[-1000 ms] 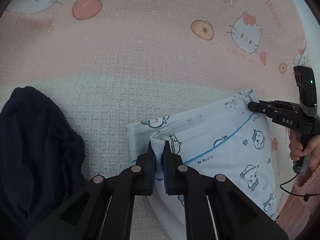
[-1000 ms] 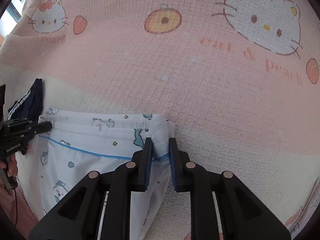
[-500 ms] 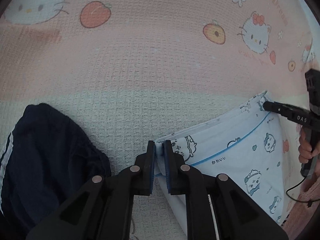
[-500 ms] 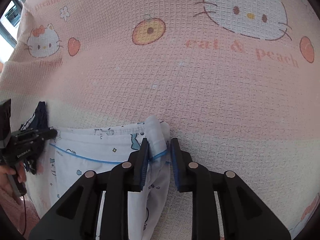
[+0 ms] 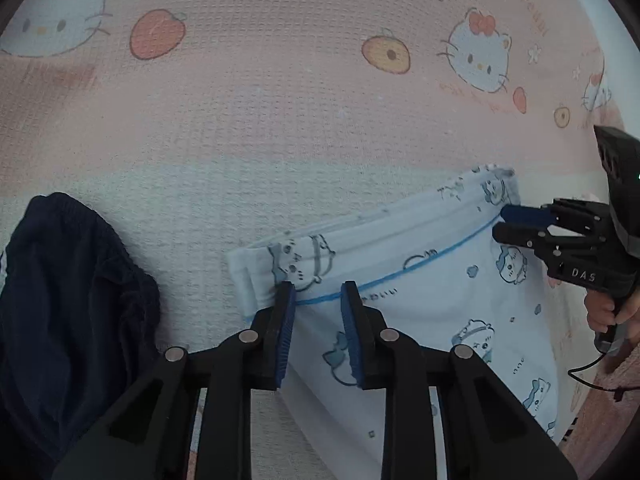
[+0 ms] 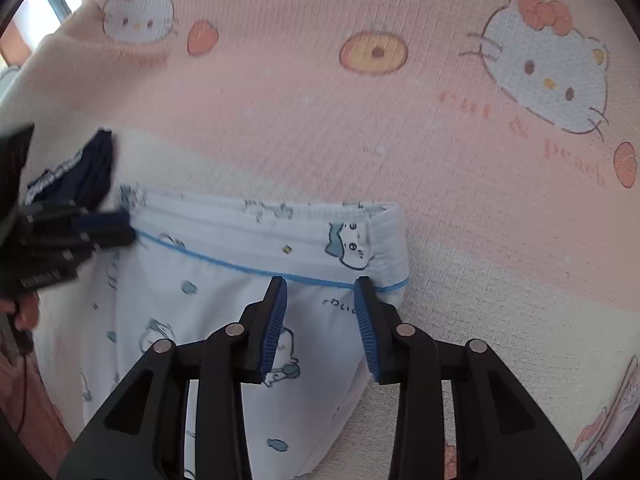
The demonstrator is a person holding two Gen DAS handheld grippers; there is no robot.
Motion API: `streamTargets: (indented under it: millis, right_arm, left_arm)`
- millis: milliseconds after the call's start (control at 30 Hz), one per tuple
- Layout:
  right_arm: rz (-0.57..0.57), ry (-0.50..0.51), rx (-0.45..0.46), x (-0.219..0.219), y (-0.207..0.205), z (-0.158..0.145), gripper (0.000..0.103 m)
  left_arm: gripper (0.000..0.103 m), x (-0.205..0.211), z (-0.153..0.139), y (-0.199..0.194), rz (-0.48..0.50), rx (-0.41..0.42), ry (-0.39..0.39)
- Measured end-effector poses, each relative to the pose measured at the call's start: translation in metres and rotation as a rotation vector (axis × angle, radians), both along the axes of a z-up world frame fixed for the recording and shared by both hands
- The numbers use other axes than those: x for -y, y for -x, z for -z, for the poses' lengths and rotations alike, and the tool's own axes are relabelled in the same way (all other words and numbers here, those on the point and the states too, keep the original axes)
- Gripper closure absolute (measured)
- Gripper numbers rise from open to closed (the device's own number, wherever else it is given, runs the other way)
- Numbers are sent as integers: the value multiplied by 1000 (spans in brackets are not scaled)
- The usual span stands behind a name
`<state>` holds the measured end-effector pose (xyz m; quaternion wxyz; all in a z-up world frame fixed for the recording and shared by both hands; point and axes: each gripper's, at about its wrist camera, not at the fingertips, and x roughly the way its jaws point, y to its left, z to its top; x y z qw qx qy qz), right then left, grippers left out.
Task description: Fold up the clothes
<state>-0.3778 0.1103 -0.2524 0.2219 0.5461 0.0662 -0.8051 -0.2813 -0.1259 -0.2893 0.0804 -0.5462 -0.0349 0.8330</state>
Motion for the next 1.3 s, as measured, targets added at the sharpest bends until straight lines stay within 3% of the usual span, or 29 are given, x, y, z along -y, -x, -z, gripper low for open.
streamTargets:
  millis: [100,167,233,300,367,433,500,567,700,767,833,900,1000,1167,1200,1300]
  right_arm:
    - [19,33,23,-7,11,1,80]
    - [48,71,16,-10,21,-3,80]
    - [60,85,-10,-9,28,-4,78]
    - [49,76,-10,-4,29,-6,77]
    - [-3,76,-13,6,24,-10,76]
    - [-73,90,2,18,17,-14,76]
    - [-120,56,23,30,14,-7,76]
    - [-115,-10,14,35,15,-1,79]
    - [-1,40,-19,17,27,-10,80]
    - [31,66,-34,7,31,-18,77]
    - [-8,86,-22,5,29,-23,76]
    - [-58,57,-38,5,26,-27,65]
    - [-102,-6,-54,15,22,-19,63]
    - [-175,-26,-46,36,21,-8,63]
    - [-178,-29,-47,38,22,-6,64]
    - [-163,-22,-60,37,22,-2,83]
  left_arm:
    - [81,13,0,15,-45,-12,106]
    - [81,25,1,21,-84,6,36]
    - [81,20,-10,17,-94,-32,41]
    - [81,3,-20,10,-25,-61,11]
    - [81,-18,-16,6,57,-28,-81]
    - [81,-36,-7,7,121,0,-94]
    - [81,-43,3,10,144,4,-40]
    - [81,-33,-2,19,100,-23,-39]
    - [83,-11,-15,31,-33,-41,-16]
    - [83,-16,-21,28,36,-55,-52]
    - [82,-31,-25,21,120,-61,-43]
    - [78,-43,-25,19,191,-73,-7]
    - [73,-46,-18,23,214,-72,-16]
    - [73,-53,-9,33,239,-74,0]
    - [73,-54,-6,35,250,-63,5]
    - [73,-62,4,44,259,-56,13]
